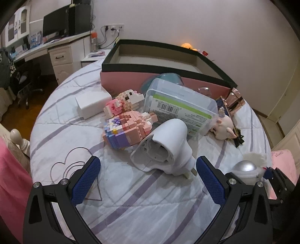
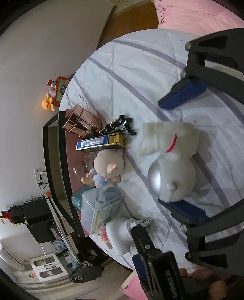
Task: Organize rigid objects
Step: 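Grasp the white hair dryer with the left tool while the right tool grasps the white astronaut figure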
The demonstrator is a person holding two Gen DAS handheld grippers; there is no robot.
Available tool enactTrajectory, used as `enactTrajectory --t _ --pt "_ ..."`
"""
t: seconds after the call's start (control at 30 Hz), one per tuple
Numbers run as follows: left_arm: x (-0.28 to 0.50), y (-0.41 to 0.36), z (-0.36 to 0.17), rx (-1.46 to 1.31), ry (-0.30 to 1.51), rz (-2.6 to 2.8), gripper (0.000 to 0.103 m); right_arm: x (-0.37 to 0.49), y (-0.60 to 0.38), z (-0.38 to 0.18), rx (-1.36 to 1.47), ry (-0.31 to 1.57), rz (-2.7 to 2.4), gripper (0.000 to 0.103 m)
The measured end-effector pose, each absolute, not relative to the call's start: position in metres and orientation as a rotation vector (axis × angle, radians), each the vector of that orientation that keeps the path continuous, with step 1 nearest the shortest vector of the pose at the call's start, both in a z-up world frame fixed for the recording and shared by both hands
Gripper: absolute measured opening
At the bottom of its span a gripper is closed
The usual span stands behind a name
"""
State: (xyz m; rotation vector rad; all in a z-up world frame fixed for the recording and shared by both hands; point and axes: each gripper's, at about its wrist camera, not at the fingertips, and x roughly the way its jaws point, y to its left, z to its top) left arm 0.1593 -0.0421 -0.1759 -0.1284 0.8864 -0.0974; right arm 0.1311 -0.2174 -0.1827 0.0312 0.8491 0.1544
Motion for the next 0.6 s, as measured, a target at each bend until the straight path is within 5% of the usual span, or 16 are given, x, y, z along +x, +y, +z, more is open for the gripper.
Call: enactTrajectory --t 0.33,0.5,0.6 --pt "0.176 -0.046 -0.183 -0.173 0.891 -0.061 0.101 0.137 -0.222 -0.184 0.007 0.846 0.184 0.073" --pt "0.172 -0.037 -0.179 -0.199 0.867 -0.098 0.075 0.137 -0.22 -0.183 0.0 0.851 0.18 0.073" --pt "0.168 -0.03 -0.178 -0.214 0.864 -0.121 0.072 0.137 -0.218 -0.184 -0.013 0.857 0.169 0.073"
